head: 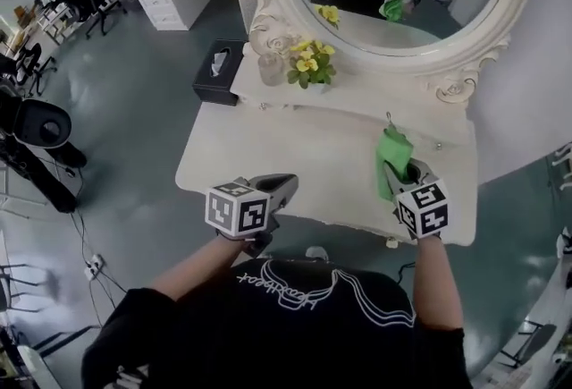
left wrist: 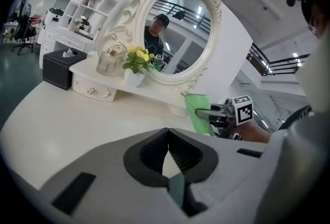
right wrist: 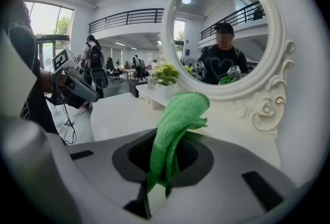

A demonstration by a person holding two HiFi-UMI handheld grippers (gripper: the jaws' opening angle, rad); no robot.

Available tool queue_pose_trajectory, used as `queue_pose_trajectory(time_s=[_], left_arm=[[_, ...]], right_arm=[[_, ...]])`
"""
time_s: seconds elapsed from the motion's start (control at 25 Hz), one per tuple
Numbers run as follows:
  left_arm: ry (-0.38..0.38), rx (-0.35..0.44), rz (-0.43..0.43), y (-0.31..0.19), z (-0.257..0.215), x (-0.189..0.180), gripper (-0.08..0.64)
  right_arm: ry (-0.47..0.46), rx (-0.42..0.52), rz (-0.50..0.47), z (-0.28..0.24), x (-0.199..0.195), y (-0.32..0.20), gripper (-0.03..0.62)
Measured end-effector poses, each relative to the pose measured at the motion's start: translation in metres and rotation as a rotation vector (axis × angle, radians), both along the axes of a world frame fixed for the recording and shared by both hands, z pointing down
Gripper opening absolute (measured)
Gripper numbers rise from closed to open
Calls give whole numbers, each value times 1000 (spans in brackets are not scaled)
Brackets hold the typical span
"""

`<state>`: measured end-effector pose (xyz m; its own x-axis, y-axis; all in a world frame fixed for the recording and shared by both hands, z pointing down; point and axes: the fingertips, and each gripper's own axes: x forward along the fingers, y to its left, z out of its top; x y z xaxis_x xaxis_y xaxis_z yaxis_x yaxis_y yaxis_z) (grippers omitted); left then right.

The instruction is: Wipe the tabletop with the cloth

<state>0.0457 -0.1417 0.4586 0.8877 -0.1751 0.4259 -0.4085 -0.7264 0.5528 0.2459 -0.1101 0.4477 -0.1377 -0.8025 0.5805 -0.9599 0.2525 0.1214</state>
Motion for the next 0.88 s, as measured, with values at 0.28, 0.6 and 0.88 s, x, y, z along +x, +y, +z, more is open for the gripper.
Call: queue_pose_trajectory(time_s=[0.28,0.6,0.88], left_arm=[[-1,-2,-111,-18,-1,-97,5],[-16,-18,-197,-40,16,-203,5],[2,-29,-243,-57,24,-271,5]], right_arm=[[-58,5,-175,7,-142,-42,55],[-134,-29,-306,26,-271,-72,57],[-217,-41,-365,36,-363,-108,57]])
